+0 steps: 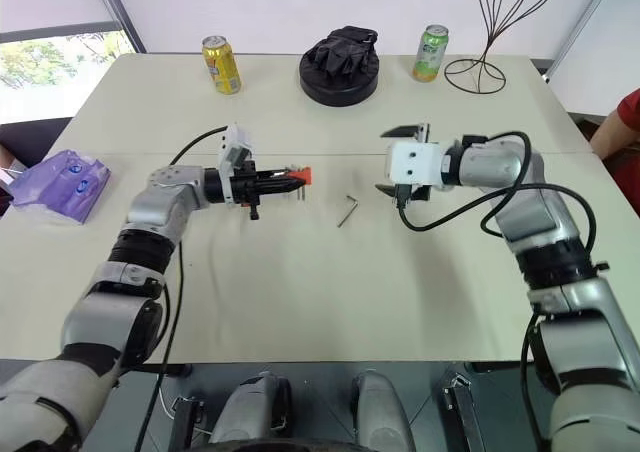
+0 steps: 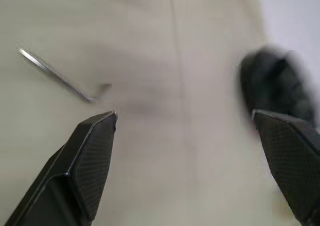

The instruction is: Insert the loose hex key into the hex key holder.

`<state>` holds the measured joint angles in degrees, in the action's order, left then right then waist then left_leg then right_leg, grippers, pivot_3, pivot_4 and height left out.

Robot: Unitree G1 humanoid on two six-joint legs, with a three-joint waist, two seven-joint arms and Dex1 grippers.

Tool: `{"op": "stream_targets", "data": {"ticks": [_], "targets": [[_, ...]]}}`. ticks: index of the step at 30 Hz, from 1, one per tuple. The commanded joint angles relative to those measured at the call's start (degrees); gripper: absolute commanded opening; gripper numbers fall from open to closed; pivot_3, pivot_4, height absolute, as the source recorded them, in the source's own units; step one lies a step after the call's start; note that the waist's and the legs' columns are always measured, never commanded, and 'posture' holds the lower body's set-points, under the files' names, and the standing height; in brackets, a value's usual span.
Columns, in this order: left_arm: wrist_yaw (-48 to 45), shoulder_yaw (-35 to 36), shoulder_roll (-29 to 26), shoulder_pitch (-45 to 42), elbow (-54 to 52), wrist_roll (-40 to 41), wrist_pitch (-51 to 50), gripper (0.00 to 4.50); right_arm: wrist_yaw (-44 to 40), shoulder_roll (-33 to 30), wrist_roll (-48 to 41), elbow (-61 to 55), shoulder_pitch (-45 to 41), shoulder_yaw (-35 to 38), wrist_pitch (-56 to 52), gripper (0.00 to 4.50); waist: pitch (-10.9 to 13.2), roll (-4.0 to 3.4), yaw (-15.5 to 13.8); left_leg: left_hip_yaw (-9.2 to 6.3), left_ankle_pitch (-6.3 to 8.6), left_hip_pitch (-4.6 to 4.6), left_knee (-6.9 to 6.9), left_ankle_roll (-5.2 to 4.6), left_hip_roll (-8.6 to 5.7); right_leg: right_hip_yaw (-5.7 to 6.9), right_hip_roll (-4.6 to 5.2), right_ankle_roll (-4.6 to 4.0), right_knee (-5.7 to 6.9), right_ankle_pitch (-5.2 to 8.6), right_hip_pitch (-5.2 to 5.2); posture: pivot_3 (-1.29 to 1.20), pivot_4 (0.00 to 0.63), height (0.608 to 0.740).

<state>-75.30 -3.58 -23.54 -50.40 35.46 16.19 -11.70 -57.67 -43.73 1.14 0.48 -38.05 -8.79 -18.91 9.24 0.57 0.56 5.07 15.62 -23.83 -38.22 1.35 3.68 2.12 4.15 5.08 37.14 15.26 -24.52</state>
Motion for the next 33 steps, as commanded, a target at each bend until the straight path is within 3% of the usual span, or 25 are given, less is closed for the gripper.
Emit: {"op": "stream_targets", "data": {"ticks": [1, 4, 8, 13, 20, 29, 32, 33], "targets": [[-1.6, 0.2, -2.0, -0.6, -4.8, 0.3, 0.4, 0.21, -0.4, 0.2, -7.9, -12.3, 1.4, 3.7, -22.1, 4.48, 0.0, 0.0, 0.0, -0.01, 0.0, 0.0, 0.0, 0.0, 0.0, 0.0, 0.0, 0.0, -0.01, 0.0, 0.0, 0.0, 0.15, 0.74], [-2.2, 0.5, -3.6, 0.5, -8.5, 1.3, -2.1, 0.21, 1.3, 0.9, -12.4, -17.5, 2.3, 4.5, -35.5, 4.48, 0.0, 0.0, 0.0, -0.03, 0.02, 0.0, 0.0, -0.04, -0.01, 0.0, -0.01, 0.0, -0.02, 0.0, 0.0, 0.0, 0.15, 0.74], [-1.6, 1.5, -4.7, 2.1, -12.6, 3.0, -5.6, 0.1, 5.0, 2.6, -15.1, -19.3, 2.4, 4.4, -44.3, 4.5, 0.0, 0.0, 0.0, -0.08, 0.06, 0.0, 0.01, -0.1, -0.02, -0.01, -0.02, 0.0, -0.01, 0.0, 0.0, 0.0, 0.15, 0.74], [0.4, 1.6, -5.7, 4.7, -17.1, 3.0, -6.8, 0.1, 14.3, 12.1, -17.1, -13.5, -1.5, 7.2, -59.7, 4.5, 0.0, 0.0, 0.2, -0.11, 0.05, -0.01, 0.01, -0.1, -0.02, -0.01, -0.03, 0.0, 0.02, 0.0, 0.0, 0.0, 0.15, 0.74], [3.1, 1.1, -8.3, 7.9, -23.2, 0.9, -3.3, 0.1, 27.1, 23.2, -14.4, -0.4, -8.9, 9.9, -62.6, 4.5, 0.0, 0.0, 0.1, -0.13, 0.05, -0.05, 0.02, -0.09, -0.04, -0.03, -0.03, 0.0, 0.05, 0.0, -0.02, 0.0, 0.15, 0.74], [8.3, 2.1, -6.9, 12.6, -29.5, 3.0, -5.6, 0.1, 35.9, 29.2, -12.4, 7.6, -11.6, 7.6, -63.3, 4.5, 0.0, -0.02, 0.3, -0.2, 0.05, -0.12, 0.03, -0.08, -0.04, -0.03, -0.04, 0.0, 0.06, 0.0, -0.04, 0.0, 0.15, 0.74], [9.6, 2.2, -6.4, 13.2, -30.0, 3.5, -5.6, 0.0, 37.3, 30.5, -11.9, 10.1, -10.4, 5.1, -63.1, 3.63, -0.1, 0.07, 0.5, -0.21, 0.06, -0.07, 0.03, -0.1, -0.03, -0.03, -0.05, 0.0, 0.07, 0.0, -0.02, 0.0, 0.15, 0.74], [9.9, 2.3, -6.3, 13.4, -30.1, 3.7, -5.6, 0.0, 37.6, 30.9, -11.8, 10.6, -9.9, 4.0, -63.1, 3.16, -0.2, 0.09, 0.5, -0.21, 0.06, -0.05, 0.03, -0.11, -0.03, -0.03, -0.05, 0.0, 0.07, 0.0, -0.02, 0.0, 0.15, 0.74]]}}
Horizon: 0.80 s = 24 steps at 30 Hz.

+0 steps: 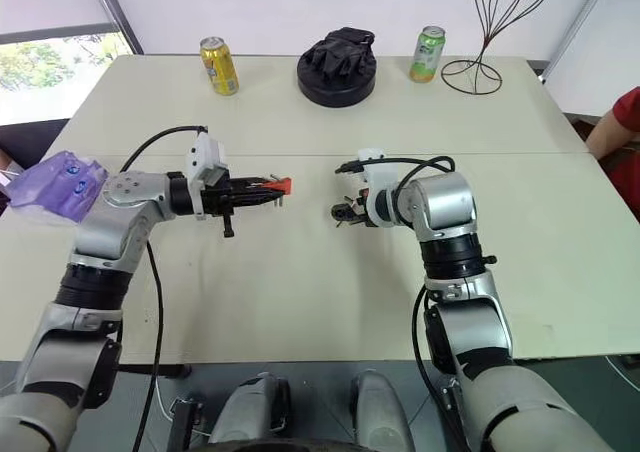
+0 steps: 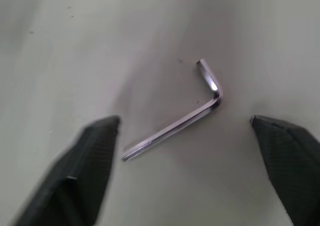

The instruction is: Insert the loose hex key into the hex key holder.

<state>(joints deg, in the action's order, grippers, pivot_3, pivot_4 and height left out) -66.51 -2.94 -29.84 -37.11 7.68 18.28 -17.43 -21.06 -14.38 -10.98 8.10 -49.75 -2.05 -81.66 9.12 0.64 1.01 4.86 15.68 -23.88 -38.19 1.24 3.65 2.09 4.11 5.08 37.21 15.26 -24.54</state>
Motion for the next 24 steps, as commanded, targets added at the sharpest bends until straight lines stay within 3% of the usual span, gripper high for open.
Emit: {"op": "stream_targets", "data": {"ticks": [1, 3, 8, 19, 24], "targets": [[1.5, 1.6, 0.2, 0.3, -2.3, 1.6, 0.3, 0.0, 1.2, 1.9, 0.6, 3.3, 2.5, -4.3, 0.4, 2.65, -0.1, 0.03, 0.1, 0.0, 0.0, 0.03, 0.0, 0.0, 0.0, 0.0, 0.0, 0.0, 0.01, 0.0, 0.02, 0.0, 0.15, 0.74], [2.4, 1.8, 0.6, 0.5, -2.4, 2.1, 0.2, 0.0, 1.5, 2.6, 1.7, 4.7, 3.7, -7.7, 2.2, 1.71, -0.1, 0.09, 0.2, 0.0, 0.0, 0.11, 0.03, -0.01, 0.01, -0.02, -0.01, 0.0, 0.01, 0.0, 0.05, 0.0, 0.15, 0.74], [4.2, 1.7, 1.6, 1.0, -2.8, 2.7, 0.0, 0.0, 1.6, 4.5, 3.3, 8.3, 5.5, -12.1, 6.0, 0.05, -0.9, 0.49, 0.5, -0.04, 0.09, 0.48, 0.16, -0.15, 0.07, -0.29, -0.23, 0.0, -0.01, 0.0, 0.27, 0.0, 0.15, 0.74], [5.1, 1.9, 0.8, 2.0, -3.1, 3.2, -0.8, 0.0, -1.7, 2.1, 3.8, 9.2, 3.5, -11.1, 11.3, 0.05, -1.4, 0.6, 1.2, -0.22, 0.21, 0.57, 0.17, -0.37, 0.11, -0.31, -0.33, -0.03, -0.07, 0.01, 0.39, 0.0, 0.15, 0.74], [4.3, 2.3, -0.5, 1.4, -1.3, 3.6, -1.0, 0.0, -1.1, 0.1, 4.0, 5.2, -0.9, -5.2, 23.2, 0.05, -1.3, 0.47, 1.3, -0.22, 0.22, 0.5, 0.18, -0.37, 0.11, -0.31, -0.33, -0.03, -0.08, 0.01, 0.31, 0.0, 0.15, 0.74]]}}
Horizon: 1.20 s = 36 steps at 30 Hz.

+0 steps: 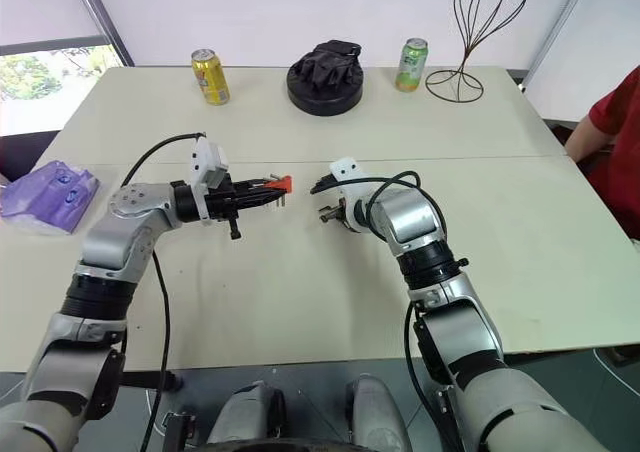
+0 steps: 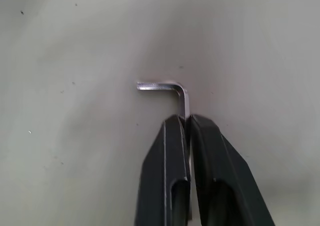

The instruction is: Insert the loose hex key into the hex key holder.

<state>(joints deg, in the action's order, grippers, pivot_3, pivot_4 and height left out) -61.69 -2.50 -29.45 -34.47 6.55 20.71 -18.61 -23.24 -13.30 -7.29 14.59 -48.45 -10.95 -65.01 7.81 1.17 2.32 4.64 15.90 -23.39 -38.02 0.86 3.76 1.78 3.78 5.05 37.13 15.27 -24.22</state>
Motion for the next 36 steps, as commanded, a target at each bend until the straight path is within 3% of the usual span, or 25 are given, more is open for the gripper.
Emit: {"op": "stream_targets", "data": {"ticks": [1, 6, 10, 13, 24, 36], "targets": [[-0.6, 1.9, -1.0, -1.5, 0.1, 1.2, 0.2, 0.0, 1.5, -0.7, -0.6, -2.3, -3.0, 5.9, 7.6, 0.05, 0.1, -0.19, -0.1, 0.01, -0.01, -0.06, 0.0, 0.01, 0.0, -0.01, 0.0, 0.0, 0.01, 0.0, -0.08, 0.0, 0.15, 0.74], [-1.3, 1.8, -0.2, -4.6, 4.2, 1.9, 0.0, 0.0, 0.6, -1.6, -3.1, -11.0, -3.2, 12.4, 24.3, 0.05, 0.2, -0.28, -0.5, 0.02, -0.13, -0.47, 0.0, 0.23, -0.02, -0.05, 0.0, 0.01, 0.01, -0.01, -0.42, 0.0, 0.15, 0.74], [-2.0, 1.4, 2.2, -9.1, 9.6, 2.0, 1.0, 0.0, 0.1, 4.8, -16.6, -17.3, -2.5, 23.4, 25.2, 0.05, 0.2, -0.28, -1.3, 0.01, -0.15, -0.5, 0.0, 0.25, -0.02, -0.05, -0.02, 0.01, -0.01, -0.01, -0.42, 0.0, 0.15, 0.74], [-3.0, 1.3, 4.0, -12.0, 12.8, 2.1, 1.3, 0.0, -0.7, 7.5, -23.5, -22.3, -1.2, 26.0, 24.6, 0.05, 0.2, -0.28, -1.5, 0.01, -0.15, -0.5, -0.02, 0.26, -0.02, -0.04, -0.03, 0.01, 0.0, -0.01, -0.41, 0.0, 0.15, 0.74], [-5.7, 4.1, 9.5, -22.2, 19.3, 7.1, -2.7, 0.0, 4.2, 10.9, -32.6, -28.7, 2.5, 24.9, 24.1, 0.05, 0.2, -0.28, -1.5, -0.03, -0.14, -0.55, -0.05, 0.24, -0.03, -0.05, -0.04, 0.01, -0.03, -0.01, -0.41, 0.0, 0.15, 0.74], [-7.1, 4.5, 9.7, -22.9, 18.5, 7.3, -4.3, 0.0, 5.2, 9.6, -33.0, -27.5, 4.7, 23.3, 26.3, 0.05, 0.2, -0.31, -1.4, -0.07, -0.14, -0.55, -0.04, 0.24, -0.02, -0.06, -0.07, 0.01, -0.03, -0.01, -0.41, 0.0, 0.15, 0.74]]}}
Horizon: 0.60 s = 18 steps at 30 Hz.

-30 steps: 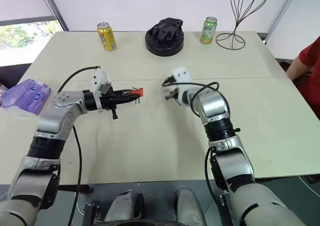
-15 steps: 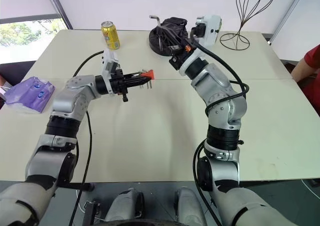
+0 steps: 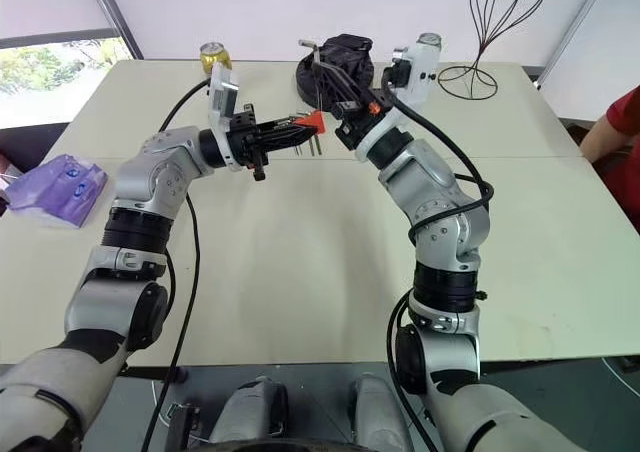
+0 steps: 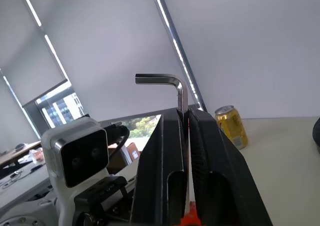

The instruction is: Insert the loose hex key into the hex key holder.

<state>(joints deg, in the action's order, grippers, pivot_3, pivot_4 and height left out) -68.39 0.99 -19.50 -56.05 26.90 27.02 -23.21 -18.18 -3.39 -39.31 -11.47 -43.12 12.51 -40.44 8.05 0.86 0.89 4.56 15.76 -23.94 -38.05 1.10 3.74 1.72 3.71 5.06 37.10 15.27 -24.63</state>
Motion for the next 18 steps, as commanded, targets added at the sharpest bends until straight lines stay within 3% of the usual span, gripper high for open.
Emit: {"op": "stream_targets", "data": {"ticks": [1, 18], "targets": [[-0.4, 1.1, -0.3, -1.2, -2.0, 1.1, 0.1, 0.0, 0.2, -0.3, -0.9, -1.3, -0.5, -0.3, 1.9, 0.05, 0.0, 0.0, 0.0, 0.0, 0.0, 0.0, 0.0, 0.0, 0.0, 0.0, 0.0, 0.0, -0.01, 0.0, 0.0, 0.0, 0.15, 0.74], [-1.4, -0.1, 0.4, -0.9, -1.4, -1.1, 2.1, 0.0, 1.3, -0.2, -1.5, -0.8, -0.6, -1.2, 2.9, 0.05, 0.0, 0.0, 0.0, 0.0, 0.02, 0.0, 0.0, -0.03, 0.0, 0.0, 0.0, 0.0, -0.01, 0.0, 0.0, 0.0, 0.15, 0.74]]}}
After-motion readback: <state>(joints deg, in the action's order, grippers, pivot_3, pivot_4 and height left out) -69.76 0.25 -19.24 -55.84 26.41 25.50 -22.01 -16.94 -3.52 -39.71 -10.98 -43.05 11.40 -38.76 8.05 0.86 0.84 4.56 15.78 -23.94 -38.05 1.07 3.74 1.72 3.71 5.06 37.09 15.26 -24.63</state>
